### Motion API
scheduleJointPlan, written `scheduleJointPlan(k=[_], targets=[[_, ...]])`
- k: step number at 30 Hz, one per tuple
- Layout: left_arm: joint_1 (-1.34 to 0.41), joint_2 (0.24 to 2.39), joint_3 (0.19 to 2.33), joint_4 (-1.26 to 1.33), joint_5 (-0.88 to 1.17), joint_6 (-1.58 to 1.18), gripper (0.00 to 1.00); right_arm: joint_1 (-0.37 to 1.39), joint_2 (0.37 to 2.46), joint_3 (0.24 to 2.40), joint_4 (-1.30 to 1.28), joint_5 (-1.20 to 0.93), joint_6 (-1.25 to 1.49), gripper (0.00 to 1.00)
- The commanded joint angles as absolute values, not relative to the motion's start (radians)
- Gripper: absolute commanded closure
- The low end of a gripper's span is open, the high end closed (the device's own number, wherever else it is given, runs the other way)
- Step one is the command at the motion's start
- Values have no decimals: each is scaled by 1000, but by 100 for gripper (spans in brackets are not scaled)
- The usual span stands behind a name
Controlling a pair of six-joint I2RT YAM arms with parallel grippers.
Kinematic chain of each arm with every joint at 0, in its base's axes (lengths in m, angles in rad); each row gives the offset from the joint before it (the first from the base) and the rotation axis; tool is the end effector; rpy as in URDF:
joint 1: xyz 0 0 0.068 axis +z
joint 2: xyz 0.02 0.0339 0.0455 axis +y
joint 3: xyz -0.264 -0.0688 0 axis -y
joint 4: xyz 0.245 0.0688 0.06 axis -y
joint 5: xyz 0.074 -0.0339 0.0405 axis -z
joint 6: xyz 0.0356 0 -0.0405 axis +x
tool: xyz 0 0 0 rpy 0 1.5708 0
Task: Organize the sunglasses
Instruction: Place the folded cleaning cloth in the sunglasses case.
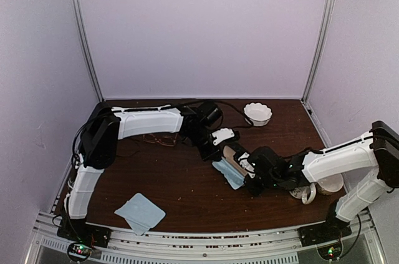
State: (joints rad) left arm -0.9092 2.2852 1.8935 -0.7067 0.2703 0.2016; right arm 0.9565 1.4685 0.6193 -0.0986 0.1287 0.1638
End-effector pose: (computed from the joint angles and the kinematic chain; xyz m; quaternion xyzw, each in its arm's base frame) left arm 0.2945 -0.3937 0.1784 0.5348 0.8019 -0.2032 0.1721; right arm 0.1557 0.2129 0.1430 -0.3485 0.8839 0.1106 0.2916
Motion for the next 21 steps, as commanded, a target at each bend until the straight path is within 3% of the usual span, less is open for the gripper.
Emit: scheduleJointPlan(k=[1,21], targets=[[-896,2309,1932,-700,273,216,100,948,1490,647,-128,151,173,100],[-894,2337,1941,-684,220,217,100,947,1548,694,-161,204,175,100]])
